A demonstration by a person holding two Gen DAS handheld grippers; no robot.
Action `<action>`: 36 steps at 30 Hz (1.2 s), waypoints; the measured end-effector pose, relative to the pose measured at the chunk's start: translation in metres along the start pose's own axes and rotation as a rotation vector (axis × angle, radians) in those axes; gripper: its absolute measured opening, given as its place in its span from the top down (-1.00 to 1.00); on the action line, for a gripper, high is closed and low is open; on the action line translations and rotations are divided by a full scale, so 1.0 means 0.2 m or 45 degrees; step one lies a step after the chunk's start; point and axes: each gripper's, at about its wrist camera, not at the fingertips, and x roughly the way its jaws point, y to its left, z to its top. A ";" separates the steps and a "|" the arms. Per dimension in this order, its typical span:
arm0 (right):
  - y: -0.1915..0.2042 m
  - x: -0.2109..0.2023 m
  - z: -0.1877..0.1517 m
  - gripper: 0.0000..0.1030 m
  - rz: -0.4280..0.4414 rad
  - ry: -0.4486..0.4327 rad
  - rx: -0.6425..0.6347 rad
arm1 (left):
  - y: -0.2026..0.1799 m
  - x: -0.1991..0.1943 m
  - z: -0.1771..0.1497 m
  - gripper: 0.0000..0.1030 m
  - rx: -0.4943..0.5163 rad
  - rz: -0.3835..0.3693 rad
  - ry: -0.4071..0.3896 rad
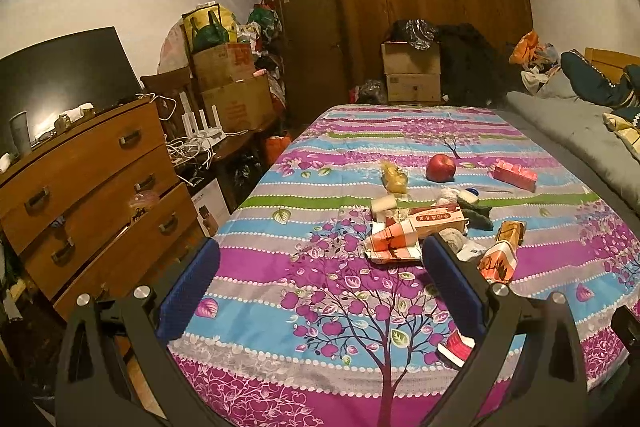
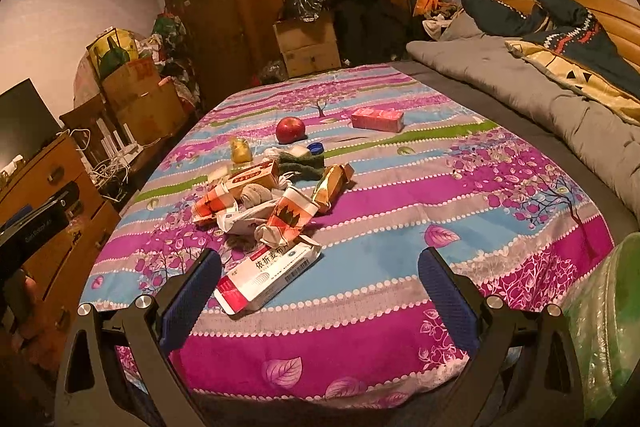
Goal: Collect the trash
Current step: 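Move both tools toward the trash pile on the bed, then grasp the white-red medicine box with the left tool while the right tool grasps the orange-white paper cup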
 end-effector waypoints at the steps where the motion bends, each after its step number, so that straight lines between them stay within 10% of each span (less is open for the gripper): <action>1: 0.00 0.00 0.00 -0.91 -0.002 0.002 0.002 | -0.01 0.00 0.00 -0.90 0.002 -0.002 0.003; 21: -0.12 0.05 -0.01 -0.91 -0.053 0.033 0.075 | -0.08 0.05 -0.03 -0.90 0.046 -0.043 0.043; 29: -0.24 0.06 -0.02 -0.91 -0.119 0.041 0.136 | -0.28 0.20 -0.23 -0.90 0.272 -0.537 0.237; 36: -0.38 0.09 -0.04 -0.91 -0.186 0.062 0.201 | -0.49 0.38 -0.36 -0.90 0.390 -0.753 0.387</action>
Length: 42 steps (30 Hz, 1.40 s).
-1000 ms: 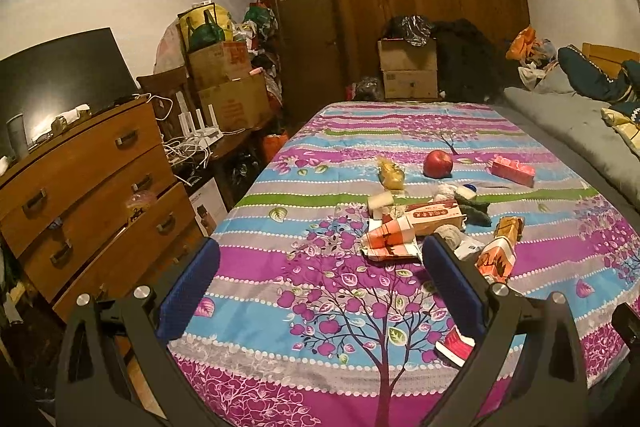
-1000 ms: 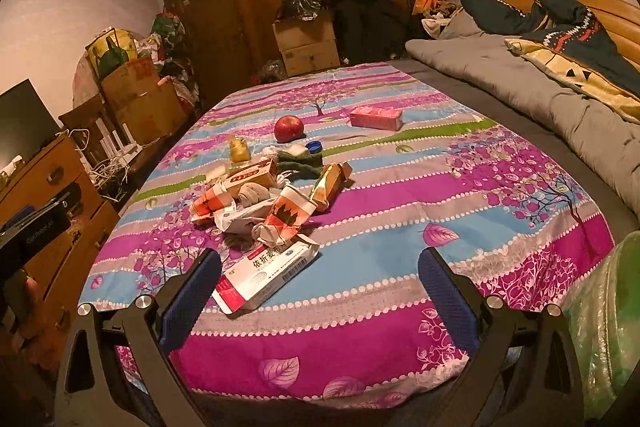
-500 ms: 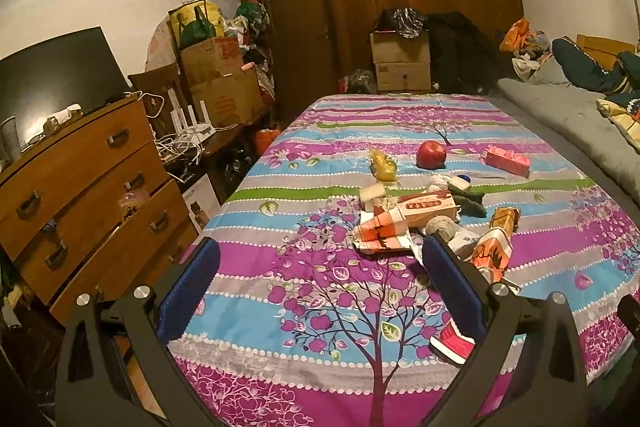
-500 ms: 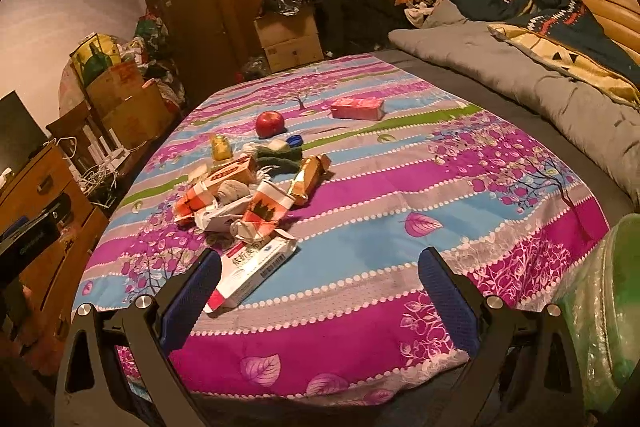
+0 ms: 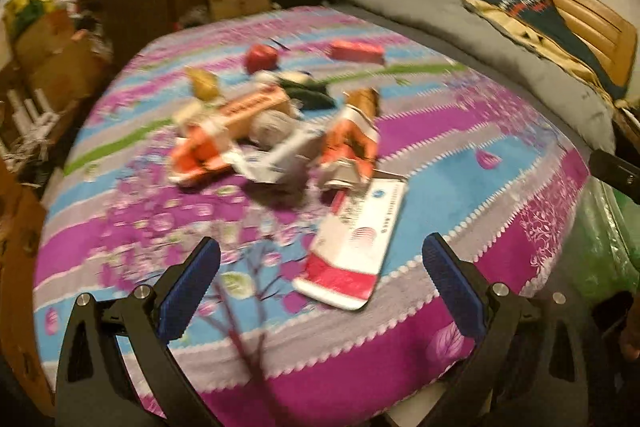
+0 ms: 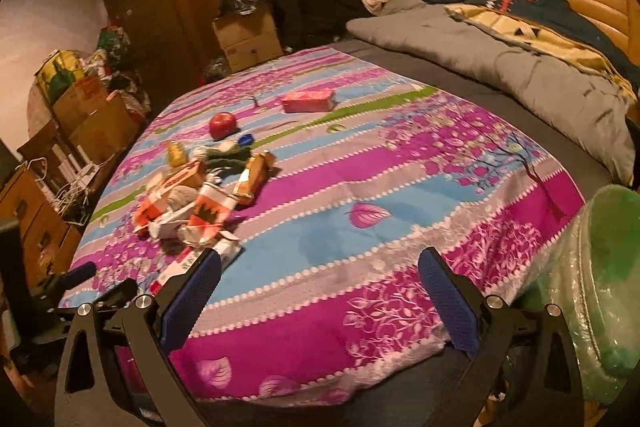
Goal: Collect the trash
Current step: 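Grasp the white-red medicine box with the left tool while the right tool grasps the orange-white paper cup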
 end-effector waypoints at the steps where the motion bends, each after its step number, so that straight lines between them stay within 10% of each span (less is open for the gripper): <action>1: -0.02 0.01 0.00 -0.91 -0.006 0.005 0.011 | -0.02 0.05 0.01 -0.90 0.020 -0.033 0.018; 7: -0.07 0.05 -0.01 -0.91 -0.034 0.023 0.028 | -0.12 0.32 0.05 -0.89 0.130 -0.126 0.148; 12: -0.08 0.06 0.01 -0.91 -0.031 0.020 0.023 | -0.18 0.46 0.03 -0.01 0.206 -0.164 0.255; 26: 0.21 0.18 0.12 -0.91 0.220 0.038 -0.128 | 0.05 0.00 -0.24 0.06 0.080 -0.223 0.231; 42: 0.72 0.73 -0.08 -0.79 0.668 0.537 0.094 | 0.42 -0.31 -0.42 0.05 -0.161 -0.040 0.175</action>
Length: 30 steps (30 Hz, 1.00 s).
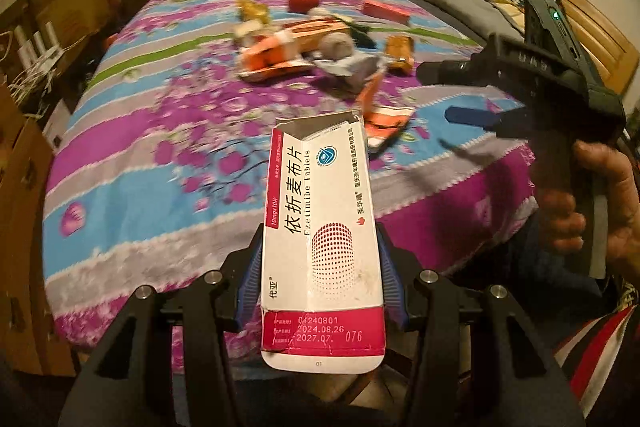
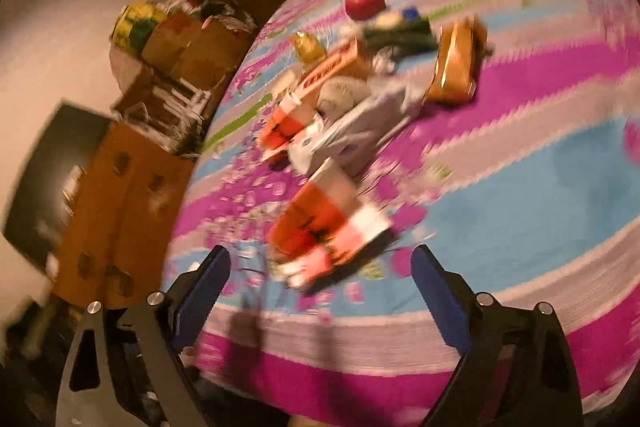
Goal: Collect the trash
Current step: 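Grasp the white-red medicine box with the left tool while the right tool grasps the orange-white paper cup, then carry the medicine box and paper cup over the green bin with both tools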
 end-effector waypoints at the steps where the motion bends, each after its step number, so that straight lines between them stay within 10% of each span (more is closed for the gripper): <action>1: 0.00 0.02 0.00 -0.79 0.012 -0.004 0.030 | 0.01 0.00 -0.01 0.05 -0.010 0.007 0.000; 7: 0.01 0.22 -0.01 -0.58 0.021 0.111 0.213 | 0.07 0.00 -0.03 0.05 -0.039 0.040 0.000; 12: -0.02 0.36 -0.03 0.79 0.045 0.153 0.250 | 0.05 -0.01 -0.02 0.05 -0.036 0.057 -0.018; 20: 0.07 0.20 -0.04 0.83 0.054 0.056 0.062 | 0.00 -0.06 0.08 0.04 -0.007 0.091 -0.089; 30: 0.08 -0.73 0.06 0.83 -0.163 -0.356 -0.180 | -0.33 -0.09 0.39 0.03 0.169 0.104 -0.229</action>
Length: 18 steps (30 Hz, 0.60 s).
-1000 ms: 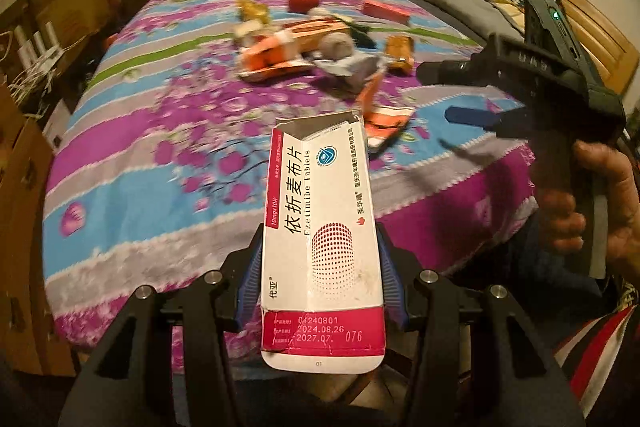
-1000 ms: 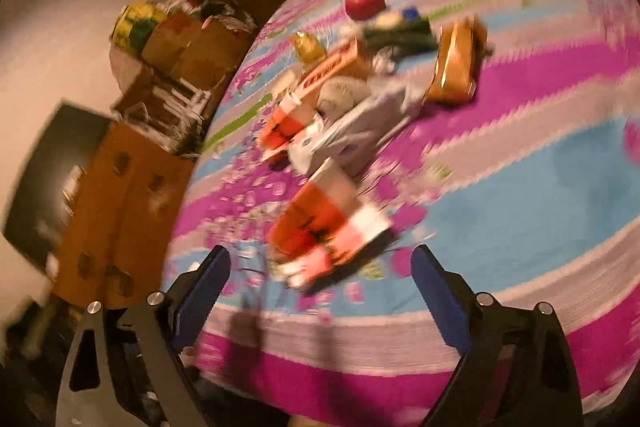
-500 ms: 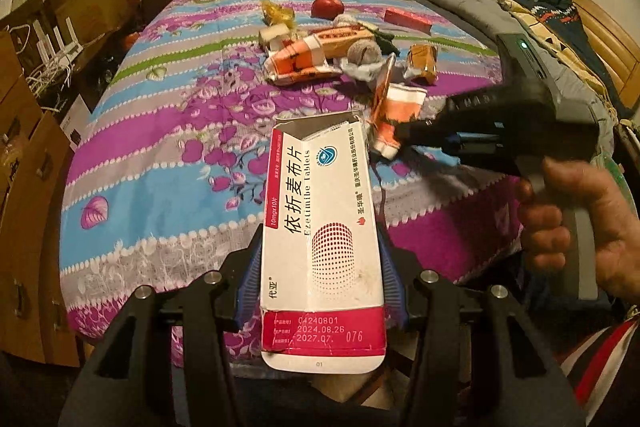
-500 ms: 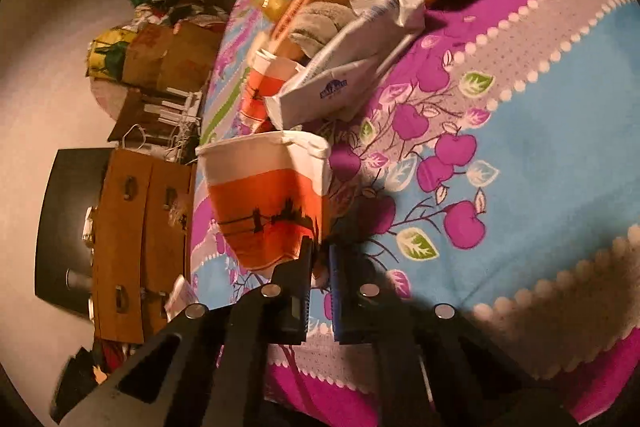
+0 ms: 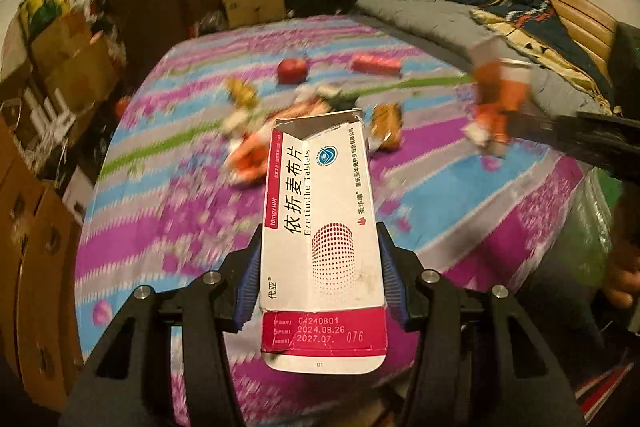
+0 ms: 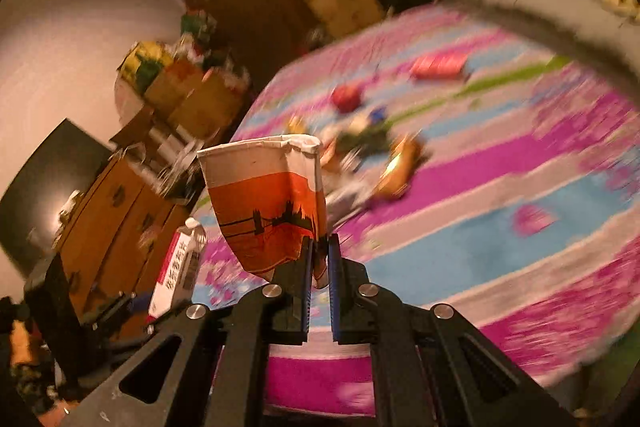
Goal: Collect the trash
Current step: 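Carry the medicine box and paper cup over the green bin with both tools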
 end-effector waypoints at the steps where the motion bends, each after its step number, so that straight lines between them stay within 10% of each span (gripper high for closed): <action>1: -0.02 -0.08 0.02 0.83 -0.032 -0.039 -0.013 | -0.03 0.00 0.04 0.03 0.013 -0.005 -0.016; 18: -0.72 -1.32 0.08 0.83 -0.561 -0.395 0.066 | -1.13 0.05 0.63 0.03 0.373 -0.334 -0.194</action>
